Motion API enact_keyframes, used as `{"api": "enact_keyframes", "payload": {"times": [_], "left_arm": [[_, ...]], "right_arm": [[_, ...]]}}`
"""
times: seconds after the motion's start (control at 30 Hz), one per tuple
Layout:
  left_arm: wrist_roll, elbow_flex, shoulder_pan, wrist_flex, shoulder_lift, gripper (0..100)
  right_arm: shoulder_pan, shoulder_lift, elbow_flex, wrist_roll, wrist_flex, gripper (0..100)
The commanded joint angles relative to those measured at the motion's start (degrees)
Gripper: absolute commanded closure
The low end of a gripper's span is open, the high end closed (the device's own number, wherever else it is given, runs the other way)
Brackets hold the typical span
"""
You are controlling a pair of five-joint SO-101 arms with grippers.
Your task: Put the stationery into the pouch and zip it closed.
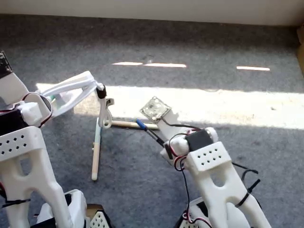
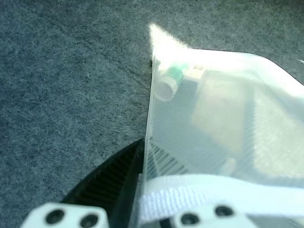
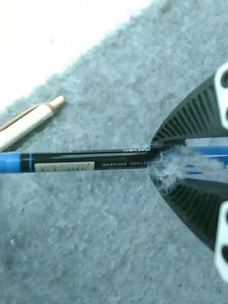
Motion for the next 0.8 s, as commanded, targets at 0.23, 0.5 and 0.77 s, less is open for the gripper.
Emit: {"api": "enact_keyframes", "payload": {"times": [0.23,0.5,0.77], "left_arm": [[0.7,-1.5,5.6,-0.2,-0.4,99],[0.7,-10.3,13.3,5.5,-0.2,99],[0.4,-19.6,19.7,7.2,0.2,99]], "right_arm": [[14.8,-4.7,3.5,0.6,0.7,98.5],[17.4,-4.7,10.4,-6.1,-9.0,98.5],[17.5,-4.7,11.0,-6.6,-8.9,98.5]]}}
